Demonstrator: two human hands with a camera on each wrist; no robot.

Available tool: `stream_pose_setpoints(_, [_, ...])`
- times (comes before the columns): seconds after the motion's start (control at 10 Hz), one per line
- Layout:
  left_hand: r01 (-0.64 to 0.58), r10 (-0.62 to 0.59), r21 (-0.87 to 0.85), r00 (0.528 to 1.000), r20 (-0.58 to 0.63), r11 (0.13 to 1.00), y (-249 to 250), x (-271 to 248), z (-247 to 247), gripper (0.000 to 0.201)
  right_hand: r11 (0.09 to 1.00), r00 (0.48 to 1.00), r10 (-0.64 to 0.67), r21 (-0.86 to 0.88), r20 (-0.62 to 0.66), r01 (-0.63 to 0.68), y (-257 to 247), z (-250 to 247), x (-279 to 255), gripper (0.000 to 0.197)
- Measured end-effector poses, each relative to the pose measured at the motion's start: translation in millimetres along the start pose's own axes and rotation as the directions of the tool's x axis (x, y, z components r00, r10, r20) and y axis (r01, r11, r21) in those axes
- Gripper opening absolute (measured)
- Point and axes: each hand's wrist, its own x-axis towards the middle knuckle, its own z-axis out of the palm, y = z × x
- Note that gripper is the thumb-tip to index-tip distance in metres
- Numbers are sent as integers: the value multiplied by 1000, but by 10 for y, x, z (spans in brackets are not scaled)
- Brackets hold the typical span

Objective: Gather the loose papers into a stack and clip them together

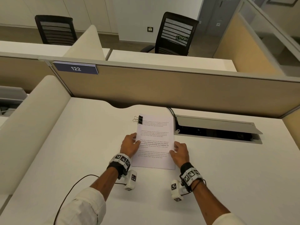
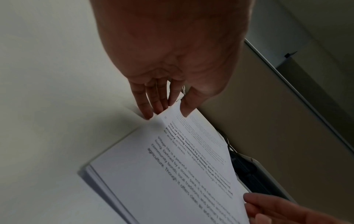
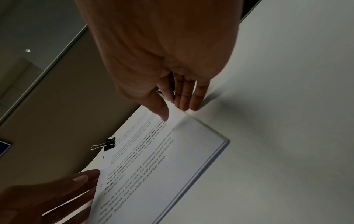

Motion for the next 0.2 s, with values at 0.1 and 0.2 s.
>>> stream_pose_setpoints(0.1, [2, -1, -7, 1000, 17, 1000, 27, 6, -24, 57, 1000, 1000, -1, 11, 22, 1, -20, -41, -15, 44])
stream_pose_setpoints(0.2, [10, -10, 6, 999, 51, 1000, -6, -36, -51, 60, 1000, 1000, -7, -20, 16, 8, 51, -35, -80, 56])
